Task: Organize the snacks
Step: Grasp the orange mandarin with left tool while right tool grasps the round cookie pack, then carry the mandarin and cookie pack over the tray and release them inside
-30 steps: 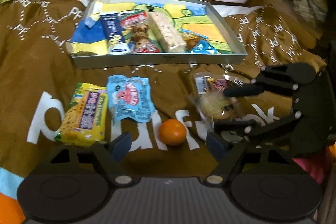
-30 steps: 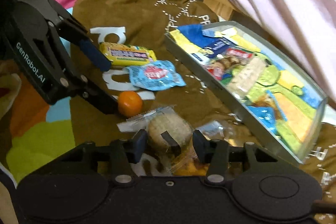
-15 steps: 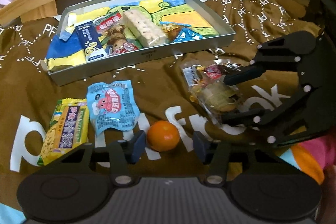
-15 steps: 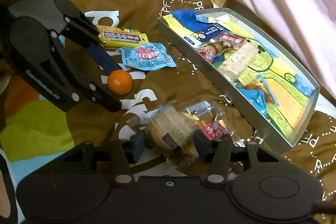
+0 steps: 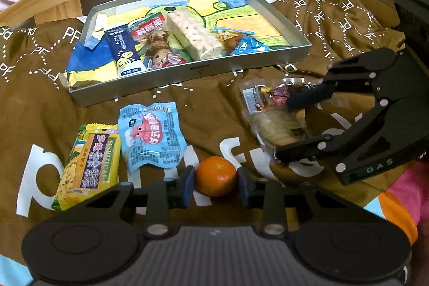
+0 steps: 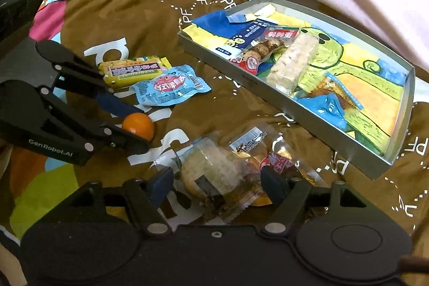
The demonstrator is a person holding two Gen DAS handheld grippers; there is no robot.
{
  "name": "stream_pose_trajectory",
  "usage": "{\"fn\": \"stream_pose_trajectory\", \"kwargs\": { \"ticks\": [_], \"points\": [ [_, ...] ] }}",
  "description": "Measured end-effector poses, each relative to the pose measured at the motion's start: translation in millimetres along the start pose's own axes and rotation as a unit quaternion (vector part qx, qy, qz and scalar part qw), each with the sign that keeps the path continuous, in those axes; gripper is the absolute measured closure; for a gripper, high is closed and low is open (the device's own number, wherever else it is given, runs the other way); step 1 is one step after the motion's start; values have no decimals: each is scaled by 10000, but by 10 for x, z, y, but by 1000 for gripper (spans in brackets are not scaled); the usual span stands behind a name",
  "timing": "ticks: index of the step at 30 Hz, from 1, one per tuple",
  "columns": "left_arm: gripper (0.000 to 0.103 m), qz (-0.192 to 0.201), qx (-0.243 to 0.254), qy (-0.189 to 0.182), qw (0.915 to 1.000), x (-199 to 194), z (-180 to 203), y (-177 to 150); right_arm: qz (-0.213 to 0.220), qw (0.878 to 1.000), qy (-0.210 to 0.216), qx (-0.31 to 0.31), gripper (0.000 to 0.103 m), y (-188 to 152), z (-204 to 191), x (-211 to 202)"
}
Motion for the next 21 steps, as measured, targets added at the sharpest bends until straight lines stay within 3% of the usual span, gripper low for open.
{"fn": "stream_pose_trajectory", "kwargs": {
  "ticks": [5, 21],
  "points": [
    [67, -1, -16, -22, 10000, -17, 18, -3, 17, 9998, -52, -169, 50, 22, -65, -3],
    [67, 46, -150, 110, 9998, -62, 39, 7, 80, 9939, -624, -907, 55, 67, -271, -48]
  ]
}}
Point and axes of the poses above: each gripper's, at about its wrist camera, not at the fingertips, and x roughly the way its jaws point, z to its right, y to its top, the point moved 6 cm from there along x, roughly the way its jaws point, and after that the axes turned 14 degrees about -x, right-handed, at the moved point
